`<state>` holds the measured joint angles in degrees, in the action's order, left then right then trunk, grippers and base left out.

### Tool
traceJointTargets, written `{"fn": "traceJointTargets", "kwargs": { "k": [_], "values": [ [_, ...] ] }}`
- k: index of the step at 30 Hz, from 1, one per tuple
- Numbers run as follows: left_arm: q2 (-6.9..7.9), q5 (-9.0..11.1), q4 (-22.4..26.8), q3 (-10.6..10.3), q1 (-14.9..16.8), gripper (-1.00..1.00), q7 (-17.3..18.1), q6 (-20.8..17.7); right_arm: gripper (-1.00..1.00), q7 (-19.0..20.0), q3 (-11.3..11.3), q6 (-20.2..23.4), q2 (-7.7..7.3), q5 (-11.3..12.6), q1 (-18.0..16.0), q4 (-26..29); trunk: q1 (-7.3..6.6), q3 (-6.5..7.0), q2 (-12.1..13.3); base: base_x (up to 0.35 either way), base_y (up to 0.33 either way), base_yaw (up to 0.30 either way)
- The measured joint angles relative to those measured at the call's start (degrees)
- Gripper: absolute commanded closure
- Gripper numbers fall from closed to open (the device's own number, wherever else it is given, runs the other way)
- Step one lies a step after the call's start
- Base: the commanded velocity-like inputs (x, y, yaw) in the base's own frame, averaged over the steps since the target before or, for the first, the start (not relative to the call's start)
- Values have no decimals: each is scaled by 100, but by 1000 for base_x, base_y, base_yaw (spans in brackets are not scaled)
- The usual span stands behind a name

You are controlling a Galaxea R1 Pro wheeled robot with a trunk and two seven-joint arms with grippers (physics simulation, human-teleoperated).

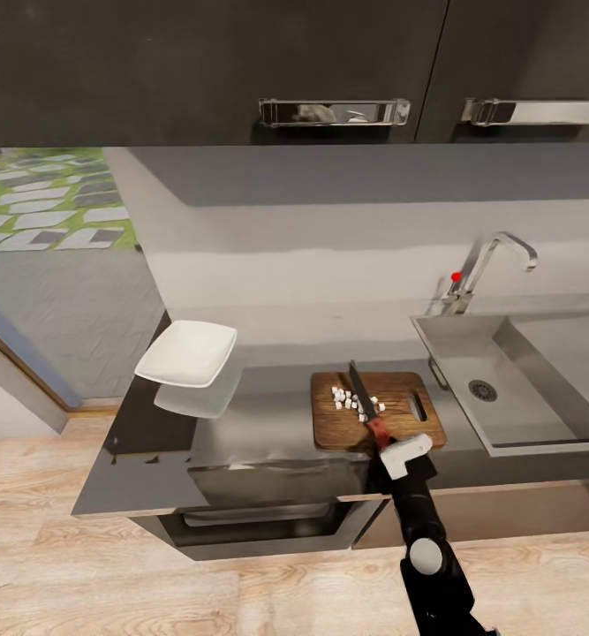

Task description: In the kitchen, take the Vidalia onion out of the sink, dice it on the chopping board with the paring knife, put the diced onion into the bowl on the countertop, then place both the paring knife and the chopping board into the sink.

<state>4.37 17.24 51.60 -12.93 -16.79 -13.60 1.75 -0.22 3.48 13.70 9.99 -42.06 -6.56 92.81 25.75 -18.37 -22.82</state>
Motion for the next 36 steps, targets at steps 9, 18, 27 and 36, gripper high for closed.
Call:
{"fn": "traceJointTargets", "kwargs": {
  "k": [9, 18, 27, 36],
  "values": [
    [-1, 0, 4, 0, -1, -100, -2, 0, 100, 76, -9, -63, -1, 1293, 0, 33, 0, 0, 0, 0, 0, 0],
    [0, 0, 8, 0, 1, -100, -3, 0, 100, 86, -9, -64, -1, 1444, 0, 32, 0, 50, 0, 0, 0, 0],
    [-2, 0, 8, 0, -1, -100, -4, 4, 100, 94, -8, -64, -1, 1448, 0, 29, 0, 133, 0, 0, -20, 0],
    [-1, 0, 14, -3, 1, -100, -2, 5, 100, 94, -9, -63, 0, 1452, 0, 30, 0, 215, 0, 0, -278, 0]
  ]
}}
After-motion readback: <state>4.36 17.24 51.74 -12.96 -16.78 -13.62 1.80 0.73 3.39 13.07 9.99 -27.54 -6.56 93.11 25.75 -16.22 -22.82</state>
